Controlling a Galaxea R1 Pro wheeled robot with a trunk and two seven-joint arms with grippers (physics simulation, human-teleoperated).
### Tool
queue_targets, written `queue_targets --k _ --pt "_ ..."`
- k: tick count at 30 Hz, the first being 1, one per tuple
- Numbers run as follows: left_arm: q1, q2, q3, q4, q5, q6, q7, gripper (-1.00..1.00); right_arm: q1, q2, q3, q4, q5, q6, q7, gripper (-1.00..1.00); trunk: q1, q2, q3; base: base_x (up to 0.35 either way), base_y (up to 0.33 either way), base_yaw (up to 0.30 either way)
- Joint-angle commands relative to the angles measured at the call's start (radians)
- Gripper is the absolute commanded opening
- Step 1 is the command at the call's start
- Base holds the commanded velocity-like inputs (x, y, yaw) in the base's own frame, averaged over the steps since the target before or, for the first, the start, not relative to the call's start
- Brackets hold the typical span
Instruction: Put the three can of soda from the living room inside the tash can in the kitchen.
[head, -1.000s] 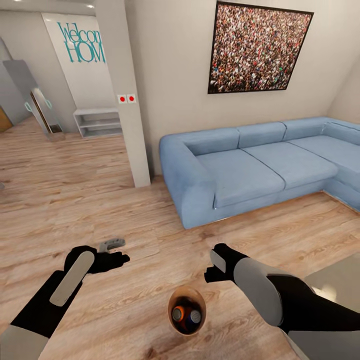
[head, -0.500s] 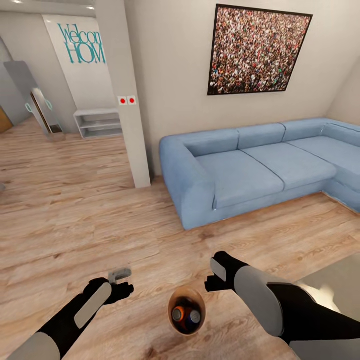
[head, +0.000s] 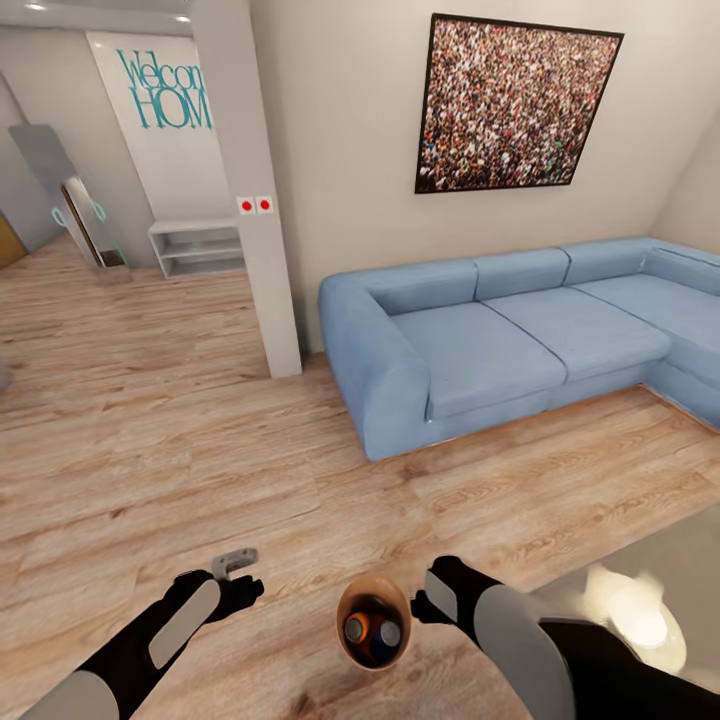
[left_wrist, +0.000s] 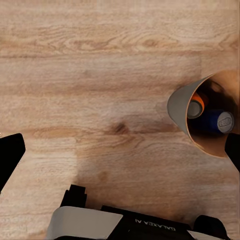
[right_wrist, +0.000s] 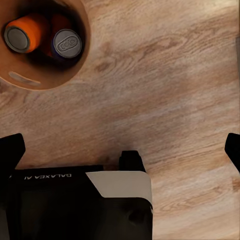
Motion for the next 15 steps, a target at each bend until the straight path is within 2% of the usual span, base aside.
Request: queue_targets --k 1,6,15 --pt "0.000 0.000 -0.006 0.005 0.000 -0.011 0.000 1.00 0.005 -0.001 0.000 0.000 0.000 -0.008 0.000 1.00 -0.004 0.007 0.003 0.000 0.000 0.000" --pt "0.000 -0.001 -0.047 0.046 0.000 -0.044 -0.001 1.00 0.030 -0.004 0.001 0.000 0.000 -0.037 0.001 1.00 -0.023 0.042 0.019 0.000 0.000 0.000" --pt "0.000 -0.011 -0.077 0.096 0.000 -0.085 -0.001 1.00 0.065 -0.012 0.003 0.000 0.002 -0.098 0.001 1.00 -0.058 0.105 0.047 0.000 0.000 0.000"
